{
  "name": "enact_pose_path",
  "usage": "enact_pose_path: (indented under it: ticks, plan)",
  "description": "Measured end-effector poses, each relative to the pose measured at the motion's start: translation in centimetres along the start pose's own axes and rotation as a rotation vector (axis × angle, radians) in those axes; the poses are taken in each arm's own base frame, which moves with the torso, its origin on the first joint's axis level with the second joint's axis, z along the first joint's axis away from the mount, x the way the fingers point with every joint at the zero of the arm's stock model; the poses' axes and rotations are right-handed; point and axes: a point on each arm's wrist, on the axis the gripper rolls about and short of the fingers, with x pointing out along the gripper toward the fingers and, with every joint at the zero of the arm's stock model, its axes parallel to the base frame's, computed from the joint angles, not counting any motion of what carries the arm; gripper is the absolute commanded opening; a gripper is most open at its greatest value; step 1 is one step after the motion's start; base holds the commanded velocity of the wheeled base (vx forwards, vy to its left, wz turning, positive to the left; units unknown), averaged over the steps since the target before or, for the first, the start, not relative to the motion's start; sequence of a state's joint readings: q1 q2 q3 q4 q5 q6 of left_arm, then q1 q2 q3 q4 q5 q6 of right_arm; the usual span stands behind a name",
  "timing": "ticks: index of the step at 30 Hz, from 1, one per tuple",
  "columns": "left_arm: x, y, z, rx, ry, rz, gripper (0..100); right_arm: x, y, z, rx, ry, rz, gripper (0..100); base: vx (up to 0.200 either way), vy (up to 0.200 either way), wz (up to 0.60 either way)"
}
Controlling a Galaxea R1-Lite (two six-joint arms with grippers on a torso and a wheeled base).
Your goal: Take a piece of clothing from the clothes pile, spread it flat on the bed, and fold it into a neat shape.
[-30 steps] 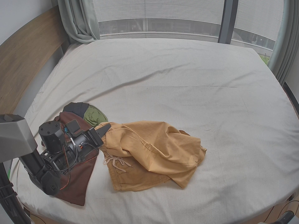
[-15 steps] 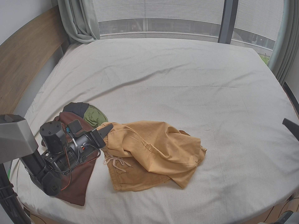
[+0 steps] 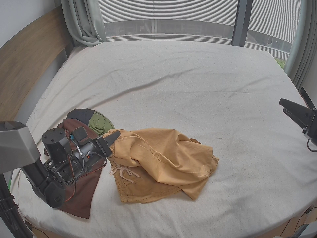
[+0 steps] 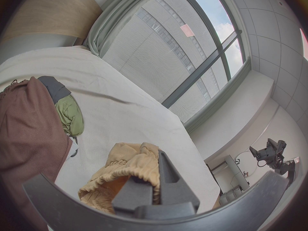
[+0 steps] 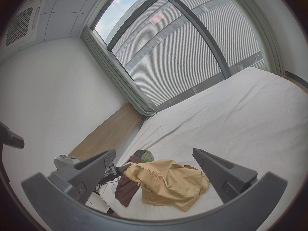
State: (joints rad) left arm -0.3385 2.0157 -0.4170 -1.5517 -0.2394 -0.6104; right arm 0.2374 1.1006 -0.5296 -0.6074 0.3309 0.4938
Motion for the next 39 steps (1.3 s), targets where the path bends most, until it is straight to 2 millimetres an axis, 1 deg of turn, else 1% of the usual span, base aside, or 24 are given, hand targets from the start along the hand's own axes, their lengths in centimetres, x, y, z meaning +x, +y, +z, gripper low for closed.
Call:
enact_pose_path:
  ticks: [7, 13, 16, 19, 24, 29, 35, 39]
  plan:
    - [0.0, 0.0, 0.1, 0.006, -0.003, -0.002, 0, 2.1, -1.2, -0.8, 0.022, -0.002, 0.009, 100, 0.000, 0.000, 0.00]
    - [0.0, 0.2, 0.1, 0.012, -0.002, -0.002, 0, 4.2, -3.2, -3.3, 0.055, 0.077, -0.024, 100, 0.000, 0.000, 0.00]
    - [0.1, 0.3, 0.2, 0.013, -0.004, 0.002, 0, 4.9, -3.9, -4.3, 0.058, 0.083, -0.025, 100, 0.000, 0.000, 0.00]
    - [0.1, 0.4, 0.2, 0.013, -0.005, 0.004, 0, 5.7, -4.9, -5.6, 0.069, 0.103, -0.035, 100, 0.000, 0.000, 0.00]
    - [0.1, 0.5, 0.2, 0.012, -0.004, 0.008, 0, 6.7, -6.2, -7.3, 0.096, 0.141, -0.055, 100, 0.000, 0.000, 0.00]
    - [0.2, 0.6, 0.1, 0.011, -0.001, 0.009, 0, 7.4, -7.1, -8.6, 0.147, 0.174, -0.043, 100, 0.000, 0.000, 0.00]
    - [0.2, 0.7, 0.1, 0.010, 0.000, 0.012, 0, 8.1, -8.2, -10.3, 0.190, 0.242, -0.074, 100, 0.000, 0.000, 0.00]
    - [0.1, 0.8, 0.1, 0.009, -0.002, 0.017, 0, 8.4, -8.7, -11.1, 0.202, 0.267, -0.086, 100, 0.000, 0.000, 0.00]
